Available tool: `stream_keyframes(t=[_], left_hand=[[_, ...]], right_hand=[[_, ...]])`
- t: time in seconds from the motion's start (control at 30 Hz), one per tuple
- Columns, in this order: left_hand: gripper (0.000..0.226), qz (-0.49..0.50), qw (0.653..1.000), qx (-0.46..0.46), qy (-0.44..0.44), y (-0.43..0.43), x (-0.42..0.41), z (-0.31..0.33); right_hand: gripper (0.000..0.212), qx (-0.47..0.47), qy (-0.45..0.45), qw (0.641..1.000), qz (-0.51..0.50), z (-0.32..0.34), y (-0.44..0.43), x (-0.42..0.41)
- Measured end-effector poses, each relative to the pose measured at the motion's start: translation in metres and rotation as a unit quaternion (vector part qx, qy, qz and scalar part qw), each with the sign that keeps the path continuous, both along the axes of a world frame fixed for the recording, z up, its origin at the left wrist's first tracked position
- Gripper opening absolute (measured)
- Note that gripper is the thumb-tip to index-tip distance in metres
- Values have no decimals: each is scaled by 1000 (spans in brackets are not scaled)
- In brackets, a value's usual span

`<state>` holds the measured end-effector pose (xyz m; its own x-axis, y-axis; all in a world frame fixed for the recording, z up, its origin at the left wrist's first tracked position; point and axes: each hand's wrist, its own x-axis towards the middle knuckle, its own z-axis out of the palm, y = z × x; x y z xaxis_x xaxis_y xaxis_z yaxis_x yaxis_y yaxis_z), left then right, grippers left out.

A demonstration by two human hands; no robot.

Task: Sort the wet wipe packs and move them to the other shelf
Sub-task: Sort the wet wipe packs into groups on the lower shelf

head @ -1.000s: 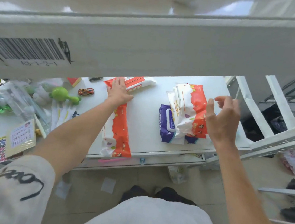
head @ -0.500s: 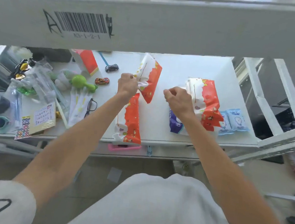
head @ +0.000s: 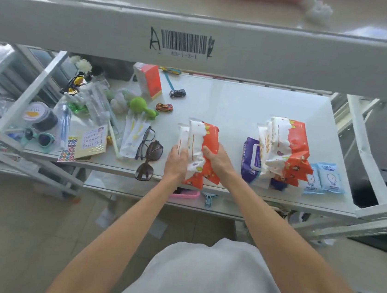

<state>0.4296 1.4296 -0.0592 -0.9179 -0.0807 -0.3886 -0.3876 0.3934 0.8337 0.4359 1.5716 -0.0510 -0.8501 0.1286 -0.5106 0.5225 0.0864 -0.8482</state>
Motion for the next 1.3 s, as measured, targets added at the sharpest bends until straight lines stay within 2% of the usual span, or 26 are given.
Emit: stream_keyframes(t=[0.07,0.13,0.23,0.3,0.43,0.53,0.6,0.63,0.67,0.7,0.73,0.77,0.8,0.87,0.97,1.07,1.13,1.3], left_hand=[[50,-11,1000,2,-25,-4,-5,0],[56,-30,999,-3,-38,-10,-11,-9],[62,-51,997,-27,-42,-21,-19,-34],[65,-60,997,-29,-40,-21,-20,-25],[53,-74,997,-26,-23,-17,-23,-7],[40,-90,995,-34,-6,-16,-28,-2],[34,-93,995,-47,-2,-16,-34,-1],[37,-87,995,-55,-2,-16,-36,-1],[49,-81,995,-66,-5,-15,-39,-2],[71,-81,993,-86,-10,-14,-41,-1],[96,-88,989,-119,-14,-11,-41,-1],[117,-103,981,-164,-17,-7,-41,0],[130,-119,969,-217,-16,-1,-39,1],[140,-148,940,-309,-3,12,-35,0],[139,-157,916,-370,-3,27,-32,3],[136,-152,916,-371,-20,29,-35,4],[135,-152,917,-368,-23,28,-38,3],[135,-135,922,-361,-28,21,-44,3]], right_hand=[[81,109,-32,991,67,-2,-22,-4],[81,222,-59,968,100,-6,-37,-5],[77,217,-51,971,85,-6,-48,-8],[79,215,-47,972,84,-8,-49,-12],[79,223,-51,965,131,0,-42,-18],[62,260,54,957,113,28,-19,-16],[48,307,153,939,18,56,16,-11],[43,351,186,916,-51,69,39,-5],[40,406,193,885,-124,79,66,0],[41,460,163,854,-181,87,94,6],[49,499,96,835,-211,90,119,12],[64,514,4,831,-215,92,138,16],[79,507,-80,836,-194,91,150,19],[95,475,-144,857,-137,87,159,23],[96,468,-117,869,-114,80,160,19],[98,428,-106,888,-131,81,160,12],[90,388,-93,907,-136,85,158,9],[67,396,23,907,-140,105,130,12]])
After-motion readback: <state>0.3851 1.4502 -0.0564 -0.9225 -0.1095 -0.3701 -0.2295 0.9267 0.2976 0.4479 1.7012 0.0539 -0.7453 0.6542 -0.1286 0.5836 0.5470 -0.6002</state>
